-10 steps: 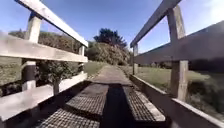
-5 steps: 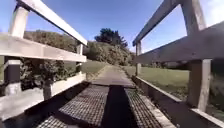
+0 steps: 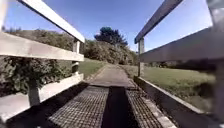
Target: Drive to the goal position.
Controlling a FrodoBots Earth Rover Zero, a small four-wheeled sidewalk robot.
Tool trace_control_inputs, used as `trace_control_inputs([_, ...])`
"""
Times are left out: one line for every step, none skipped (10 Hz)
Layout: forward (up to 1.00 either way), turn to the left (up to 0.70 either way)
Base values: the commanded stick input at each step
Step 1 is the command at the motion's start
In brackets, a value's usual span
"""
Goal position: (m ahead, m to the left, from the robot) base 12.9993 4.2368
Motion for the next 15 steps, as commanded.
trace_control_inputs([0.50,-0.04])
trace_control_inputs([0.50,0.00])
trace_control_inputs([0.50,0.00])
trace_control_inputs([0.50,0.00])
trace_control_inputs([0.50,0.00])
trace_control_inputs([0.50,0.00])
trace_control_inputs([0.50,0.00])
trace_control_inputs([0.50,0.00])
trace_control_inputs([0.50,0.00])
trace_control_inputs([0.50,0.00])
trace_control_inputs([0.50,0.00])
trace_control_inputs([0.50,0.00])
trace_control_inputs([0.50,0.00])
trace_control_inputs([0.50,0.00])
trace_control_inputs([0.50,0.00])
